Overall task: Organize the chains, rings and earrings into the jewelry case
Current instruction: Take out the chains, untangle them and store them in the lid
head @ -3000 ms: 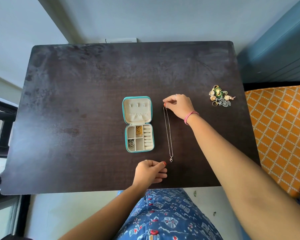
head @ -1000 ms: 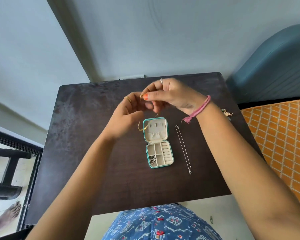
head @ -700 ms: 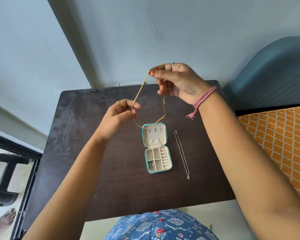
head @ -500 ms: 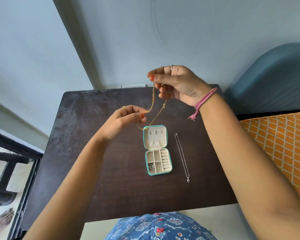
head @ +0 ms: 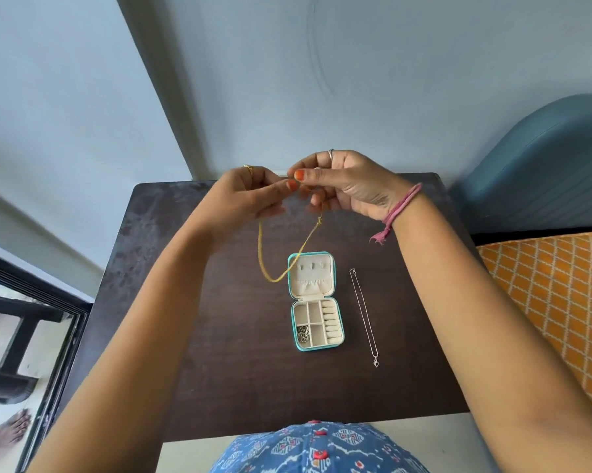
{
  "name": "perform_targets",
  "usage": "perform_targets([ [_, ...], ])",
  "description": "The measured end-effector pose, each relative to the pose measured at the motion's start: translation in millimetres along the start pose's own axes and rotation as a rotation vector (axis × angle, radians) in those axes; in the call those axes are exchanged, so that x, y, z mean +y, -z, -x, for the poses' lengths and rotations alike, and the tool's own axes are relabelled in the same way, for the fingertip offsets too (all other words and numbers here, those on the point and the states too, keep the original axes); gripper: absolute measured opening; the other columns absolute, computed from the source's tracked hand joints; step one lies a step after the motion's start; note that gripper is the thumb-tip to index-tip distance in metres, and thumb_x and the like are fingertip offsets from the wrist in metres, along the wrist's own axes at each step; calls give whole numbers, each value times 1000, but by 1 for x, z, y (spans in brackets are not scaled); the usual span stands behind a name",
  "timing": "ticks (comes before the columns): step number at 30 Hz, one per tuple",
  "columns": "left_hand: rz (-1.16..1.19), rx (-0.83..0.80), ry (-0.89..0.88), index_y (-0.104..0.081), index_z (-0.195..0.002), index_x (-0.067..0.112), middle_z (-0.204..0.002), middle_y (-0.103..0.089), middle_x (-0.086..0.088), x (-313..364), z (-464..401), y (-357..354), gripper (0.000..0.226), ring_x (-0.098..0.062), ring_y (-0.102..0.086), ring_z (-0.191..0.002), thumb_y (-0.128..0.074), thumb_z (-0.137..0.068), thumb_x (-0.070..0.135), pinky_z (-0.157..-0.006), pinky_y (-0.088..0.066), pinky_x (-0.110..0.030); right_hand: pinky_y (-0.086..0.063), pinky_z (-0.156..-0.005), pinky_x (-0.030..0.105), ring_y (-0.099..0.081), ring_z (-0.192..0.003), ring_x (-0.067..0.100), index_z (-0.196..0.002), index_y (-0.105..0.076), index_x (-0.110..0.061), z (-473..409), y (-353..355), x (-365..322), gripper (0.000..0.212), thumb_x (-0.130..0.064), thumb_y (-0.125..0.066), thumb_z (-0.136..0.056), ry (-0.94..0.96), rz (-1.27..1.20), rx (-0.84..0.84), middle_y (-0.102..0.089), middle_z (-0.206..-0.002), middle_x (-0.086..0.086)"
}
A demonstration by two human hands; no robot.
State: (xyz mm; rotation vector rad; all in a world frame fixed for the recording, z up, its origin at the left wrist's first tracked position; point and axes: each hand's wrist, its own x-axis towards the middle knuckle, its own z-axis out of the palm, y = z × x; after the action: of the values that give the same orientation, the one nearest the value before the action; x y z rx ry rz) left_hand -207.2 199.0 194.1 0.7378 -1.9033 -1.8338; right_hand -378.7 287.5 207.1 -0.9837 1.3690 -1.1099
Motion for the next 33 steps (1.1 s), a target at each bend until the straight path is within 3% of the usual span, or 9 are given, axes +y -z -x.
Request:
perform_targets([
  [5,158,153,-25,-64,-74,14,-57,-44,4,6,-3,11,18,-6,-43,-55,-62,-91,21,-70,-55,-23,-47,-61,15,-59,-61,7,-93,-68,-8,3,12,17,13,-18,-62,-89,-29,205,-38,-65,-69,-2],
  [10,162,199,-12,-65,-78,14,-63,-43,2,0,-4,17,15,-5,-43,-54,-63,-90,23,-72,-54,-25,-52,-66,17,-62,-65,9,-88,-68,-8,6,19,23,8,-12,-63,-83,-12,36,-62,-66,-68,-3],
  [13,109,207,-37,-65,-80,14,-62,-52,6,-6,-6,19,11,-4,-49,-59,-65,-89,21,-77,-55,-27,-55,-75,26,-65,-68,14,-84,-70,-10,6,24,22,7,-13,-64,-85,-11,-115,-69,-69,-73,2],
  [16,-77,216,-75,-70,-86,17,-79,-67,0,-13,-5,23,10,-11,-60,-76,-76,-80,22,-84,-51,-32,-55,-81,35,-59,-58,10,-81,-70,-10,8,27,18,13,-13,-59,-87,18,-233,-30,-66,-70,3],
  [21,-269,294,-70,-71,-91,23,-73,-63,8,-27,-7,11,10,-6,-55,-67,-75,-81,22,-64,-43,-18,-58,-75,34,-49,-50,7,-80,-71,-10,15,31,7,13,-13,-60,-88,46,-226,-25,-58,-62,0],
  [33,-129,360,42,-72,-89,20,-70,-65,7,-74,-21,-27,9,-5,-56,-63,-76,-80,21,-67,-48,-21,-56,-80,35,-52,-55,11,-76,-63,-14,40,41,-19,11,-11,-56,-85,212,-192,-35,-58,-63,-1],
])
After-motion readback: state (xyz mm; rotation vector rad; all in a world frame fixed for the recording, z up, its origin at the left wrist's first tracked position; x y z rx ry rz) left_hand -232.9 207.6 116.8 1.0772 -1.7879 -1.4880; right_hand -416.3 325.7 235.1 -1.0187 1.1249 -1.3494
